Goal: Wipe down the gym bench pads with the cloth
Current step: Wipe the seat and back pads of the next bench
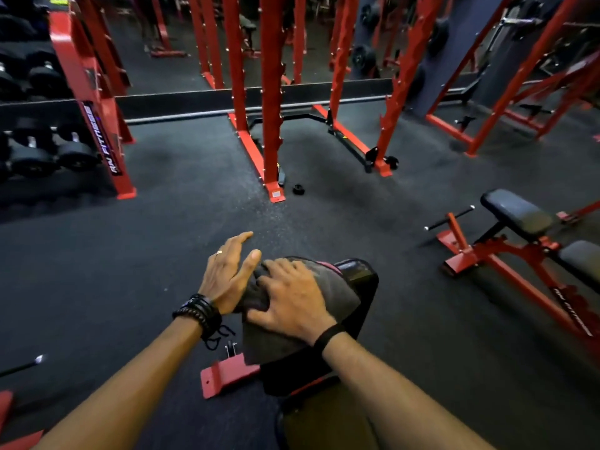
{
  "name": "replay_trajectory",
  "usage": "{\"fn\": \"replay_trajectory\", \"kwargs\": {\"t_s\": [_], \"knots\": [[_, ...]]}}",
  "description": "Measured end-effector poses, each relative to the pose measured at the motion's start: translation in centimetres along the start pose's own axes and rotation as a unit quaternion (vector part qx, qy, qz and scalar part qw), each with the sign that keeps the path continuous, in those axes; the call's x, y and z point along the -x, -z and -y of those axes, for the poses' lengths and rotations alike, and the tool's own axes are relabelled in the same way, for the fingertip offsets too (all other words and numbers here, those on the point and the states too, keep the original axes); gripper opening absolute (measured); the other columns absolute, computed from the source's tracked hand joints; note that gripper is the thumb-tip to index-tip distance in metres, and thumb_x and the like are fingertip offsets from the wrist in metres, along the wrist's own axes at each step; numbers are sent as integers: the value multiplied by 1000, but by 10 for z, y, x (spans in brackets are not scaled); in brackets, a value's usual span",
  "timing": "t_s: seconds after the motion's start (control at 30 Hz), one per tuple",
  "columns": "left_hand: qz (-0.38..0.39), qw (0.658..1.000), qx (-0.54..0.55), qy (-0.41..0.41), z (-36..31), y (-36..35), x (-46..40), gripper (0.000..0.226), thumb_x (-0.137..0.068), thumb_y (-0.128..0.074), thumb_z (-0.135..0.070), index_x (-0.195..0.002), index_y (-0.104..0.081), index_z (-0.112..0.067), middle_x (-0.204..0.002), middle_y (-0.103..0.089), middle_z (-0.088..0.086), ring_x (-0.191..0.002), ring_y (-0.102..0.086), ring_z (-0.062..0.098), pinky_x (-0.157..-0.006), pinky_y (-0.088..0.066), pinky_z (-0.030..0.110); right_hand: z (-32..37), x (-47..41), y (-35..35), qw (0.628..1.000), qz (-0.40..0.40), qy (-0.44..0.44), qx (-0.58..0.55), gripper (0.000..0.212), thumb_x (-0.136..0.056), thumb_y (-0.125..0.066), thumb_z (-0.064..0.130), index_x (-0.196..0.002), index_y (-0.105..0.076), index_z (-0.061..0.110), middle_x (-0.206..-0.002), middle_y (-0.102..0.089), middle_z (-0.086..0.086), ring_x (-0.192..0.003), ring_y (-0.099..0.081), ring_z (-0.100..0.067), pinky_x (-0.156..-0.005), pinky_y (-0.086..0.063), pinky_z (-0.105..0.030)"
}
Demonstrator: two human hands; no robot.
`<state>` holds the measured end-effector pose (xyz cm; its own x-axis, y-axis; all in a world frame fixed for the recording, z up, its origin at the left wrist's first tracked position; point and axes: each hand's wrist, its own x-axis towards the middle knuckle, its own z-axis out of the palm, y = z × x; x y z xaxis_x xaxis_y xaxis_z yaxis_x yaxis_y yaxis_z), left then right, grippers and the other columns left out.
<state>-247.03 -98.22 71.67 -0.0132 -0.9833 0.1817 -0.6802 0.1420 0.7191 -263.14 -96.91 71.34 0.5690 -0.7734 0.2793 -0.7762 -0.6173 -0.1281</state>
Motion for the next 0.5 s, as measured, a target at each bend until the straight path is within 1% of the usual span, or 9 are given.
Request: {"fn": "replay_trajectory", "kwargs": {"t_s": [0.07, 0.13, 0.2, 0.23, 0.27, 0.3, 0.33, 0.4, 0.5], "knots": [[17, 1000, 2, -23, -1, 2, -6, 72, -89, -25, -66, -142, -42, -20, -141, -50, -1, -127, -50, 19, -109, -34, 50, -37, 5, 6, 999, -15, -47, -22, 56, -73, -50, 63, -103, -70, 21, -105, -67, -2, -96, -60, -26, -83, -45, -40], [19, 999, 7, -36, 0, 7, -7, 70, -90, -27, -65, -141, -44, -19, -139, -52, -1, -126, -51, 19, -107, -36, 52, -90, 16, 18, 989, -33, -138, -33, 55, -76, -47, 63, -100, -71, 20, -101, -71, -2, -93, -64, -27, -81, -50, -39], [21, 999, 10, -42, 3, 13, -2, 71, -90, -27, -65, -141, -45, -19, -138, -52, -1, -124, -51, 18, -107, -37, 50, -131, 26, 34, 964, -24, -255, -76, 57, -77, -44, 65, -95, -71, 18, -95, -73, -1, -92, -66, -27, -79, -52, -39], [24, 999, 8, -45, 6, 16, 0, 71, -89, -27, -65, -141, -45, -19, -137, -52, -2, -123, -51, 17, -107, -36, 49, -140, 27, 40, 948, -18, -301, -102, 58, -77, -43, 65, -92, -71, 16, -91, -73, -2, -90, -67, -28, -78, -52, -39], [29, 998, 4, -51, 8, 18, 3, 71, -89, -27, -65, -141, -45, -19, -135, -52, -3, -121, -51, 15, -107, -36, 48, -140, 25, 41, 938, -17, -325, -117, 57, -77, -42, 63, -89, -70, 15, -88, -73, -3, -89, -67, -28, -76, -52, -39], [33, 998, 1, -55, 10, 19, 4, 71, -89, -27, -65, -140, -45, -20, -134, -53, -4, -119, -51, 14, -107, -36, 48, -133, 21, 40, 937, -21, -329, -113, 55, -76, -42, 61, -88, -70, 15, -88, -72, -3, -90, -66, -28, -76, -51, -38], [40, 998, 1, -58, 13, 19, 3, 70, -89, -27, -65, -140, -45, -20, -133, -53, -4, -118, -51, 13, -106, -36, 47, -120, 17, 36, 946, -30, -312, -84, 55, -76, -43, 60, -90, -71, 16, -94, -71, -2, -94, -65, -27, -80, -51, -38], [53, 997, 3, -61, 14, 16, -1, 70, -89, -27, -65, -140, -45, -21, -135, -52, -4, -121, -51, 15, -106, -35, 44, -80, 14, 24, 969, -48, -240, -11, 58, -77, -46, 63, -102, -72, 17, -111, -68, -2, -104, -61, -26, -92, -47, -40], [88, 992, 13, -85, 8, 4, -12, 68, -89, -28, -65, -140, -45, -22, -138, -51, -5, -123, -51, 16, -107, -36, 45, -19, 18, 7, 979, -88, -182, -19, 61, -75, -56, 66, -110, -68, 17, -127, -61, -4, -116, -55, -26, -103, -40, -47]]}}
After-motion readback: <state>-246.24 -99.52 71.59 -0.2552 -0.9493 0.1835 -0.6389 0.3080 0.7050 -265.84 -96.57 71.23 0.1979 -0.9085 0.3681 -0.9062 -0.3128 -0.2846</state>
